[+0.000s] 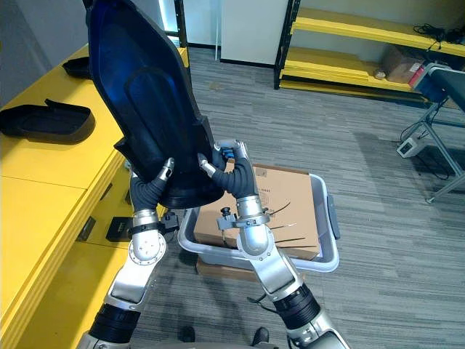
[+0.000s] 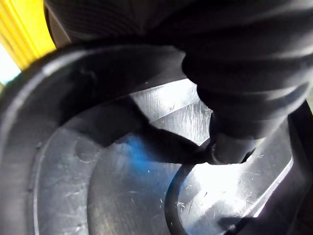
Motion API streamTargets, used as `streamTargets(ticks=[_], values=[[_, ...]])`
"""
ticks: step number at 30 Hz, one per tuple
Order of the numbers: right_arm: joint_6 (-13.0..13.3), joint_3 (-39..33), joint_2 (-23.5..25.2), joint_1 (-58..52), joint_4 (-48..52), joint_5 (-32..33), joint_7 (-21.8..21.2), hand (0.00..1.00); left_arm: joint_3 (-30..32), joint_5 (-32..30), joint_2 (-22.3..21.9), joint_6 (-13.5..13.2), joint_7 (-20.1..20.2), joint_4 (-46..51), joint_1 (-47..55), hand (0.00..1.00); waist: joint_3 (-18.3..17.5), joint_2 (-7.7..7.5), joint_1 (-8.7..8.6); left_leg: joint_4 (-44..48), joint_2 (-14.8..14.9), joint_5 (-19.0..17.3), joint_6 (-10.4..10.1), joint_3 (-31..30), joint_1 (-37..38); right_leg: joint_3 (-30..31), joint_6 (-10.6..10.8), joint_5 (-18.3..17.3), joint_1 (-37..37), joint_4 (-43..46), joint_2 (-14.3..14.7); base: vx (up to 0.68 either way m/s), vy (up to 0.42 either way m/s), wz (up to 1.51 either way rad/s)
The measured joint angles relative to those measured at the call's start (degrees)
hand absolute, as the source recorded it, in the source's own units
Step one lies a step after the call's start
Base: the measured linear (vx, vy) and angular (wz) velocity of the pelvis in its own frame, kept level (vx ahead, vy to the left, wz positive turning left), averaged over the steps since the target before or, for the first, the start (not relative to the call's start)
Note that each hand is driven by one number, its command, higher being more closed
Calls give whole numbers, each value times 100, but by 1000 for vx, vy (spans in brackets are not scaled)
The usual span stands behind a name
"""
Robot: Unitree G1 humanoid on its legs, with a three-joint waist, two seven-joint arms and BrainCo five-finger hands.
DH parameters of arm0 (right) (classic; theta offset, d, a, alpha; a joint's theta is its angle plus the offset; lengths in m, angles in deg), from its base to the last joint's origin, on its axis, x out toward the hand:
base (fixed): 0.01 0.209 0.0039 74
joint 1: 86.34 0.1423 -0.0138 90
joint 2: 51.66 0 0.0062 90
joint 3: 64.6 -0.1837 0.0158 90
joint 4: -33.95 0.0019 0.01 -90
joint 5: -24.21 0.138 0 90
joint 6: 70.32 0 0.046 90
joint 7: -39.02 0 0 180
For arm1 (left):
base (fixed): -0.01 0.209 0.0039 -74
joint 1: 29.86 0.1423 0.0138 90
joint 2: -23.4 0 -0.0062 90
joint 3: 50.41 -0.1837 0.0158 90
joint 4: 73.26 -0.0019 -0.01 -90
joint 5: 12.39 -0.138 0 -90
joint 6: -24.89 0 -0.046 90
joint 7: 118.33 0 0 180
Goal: Walk over and take plastic housings, then place them on the shelf
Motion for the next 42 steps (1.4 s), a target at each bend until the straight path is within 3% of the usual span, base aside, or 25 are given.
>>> streamTargets(ticks=[2,5,10,12,15,20,24,27,33,34,35,37,38,39,40,41,42], values=[[106,-360,-130,-123,209,315,-77,0,107,0,-5,-53,10,137,167,100,0,1,-1,-8,0,0,0,18,28,17,0,0,11,3,0,-14,5,-5],[337,-1469,-251,-360,463,776,-132,0,467,3,-4,-118,10,276,516,100,-7,14,-4,-44,8,-5,7,89,93,85,0,-1,19,13,3,-18,6,-10],[713,-3075,-50,-1010,389,1672,-120,0,859,6,-56,-128,107,557,1063,100,-91,152,-18,-69,1,-26,37,113,98,95,11,-10,2,13,-6,-8,5,-4],[817,-3520,81,-1250,91,1946,-83,0,949,4,-116,-179,130,720,1226,100,-126,208,-33,-76,1,-26,36,105,97,89,16,-14,4,10,-6,0,0,0],[814,-3954,149,-1735,-1148,2024,14,0,1011,9,-160,-326,230,1014,1414,100,-154,254,-53,-86,2,-26,36,72,84,62,23,-20,6,1,-5,-3,-1,3],[451,-4012,226,-2174,-3688,2213,-266,0,1002,33,-176,-659,411,1207,1670,100,-159,274,-97,-111,-8,-25,36,-58,26,-51,39,-44,5,-4,-14,-4,-2,12],[113,-3746,300,-2392,-5553,2087,-740,0,891,75,-180,-718,690,1207,1809,100,-154,283,-107,-16,-36,-24,35,-234,-40,-253,81,-90,108,0,-33,12,-2,25],[-66,-3498,448,-2465,-6413,1763,-883,0,710,213,-222,-744,792,1207,1985,100,-139,292,-26,36,-47,-35,37,-374,-53,-396,78,-153,192,38,-40,-2,-6,26],[-236,-3023,578,-2437,-6975,1358,-980,0,353,406,-352,-748,999,1208,2331,100,99,309,80,408,-198,-98,42,-1077,-289,-1082,154,-553,368,563,-191,-37,-3,72],[-234,-2933,640,-2423,-6963,1295,-964,0,135,467,-384,-748,1004,1240,2327,100,187,314,187,572,-333,-87,28,-1525,-497,-1574,185,-742,411,858,-298,-35,-9,119],[-233,-2905,652,-2413,-6959,1292,-959,0,101,468,-394,-748,1004,1257,2328,100,200,317,191,597,-355,-82,20,-1598,-545,-1672,187,-774,413,915,-322,-36,-19,178],[-232,-2784,683,-2327,-6913,1284,-867,0,-139,473,-425,-748,1003,1387,2330,100,252,295,201,606,-484,20,39,-1963,-882,-2434,239,-1011,412,1270,-500,-25,-1,167],[-231,-2775,711,-2289,-6798,1278,-857,0,-178,473,-462,-749,1008,1417,2328,100,265,305,223,574,-373,48,169,-1572,-1049,-2756,253,-1034,450,1308,-571,-35,45,179],[-221,-2773,773,-2232,-6589,1278,-855,0,-218,473,-486,-749,1010,1417,2321,100,361,309,280,542,-155,148,458,-669,-1154,-3158,272,-1029,602,1308,-621,-23,62,156],[-216,-2770,766,-2213,-6511,1278,-852,0,-263,475,-502,-748,1007,1404,2321,100,406,269,290,559,-26,208,556,-125,-1180,-3304,279,-1025,657,1321,-660,51,116,171],[-211,-2756,752,-2135,-6423,1275,-854,0,-359,490,-523,-748,1010,1393,2320,100,413,281,307,686,285,245,602,1190,-1229,-3622,323,-1001,854,1329,-743,104,130,145],[-212,-2736,764,-2112,-6318,1273,-853,0,-423,497,-520,-751,1036,1394,2311,100,415,273,310,806,393,281,539,1751,-1220,-3789,335,-995,964,1368,-803,158,174,135]])
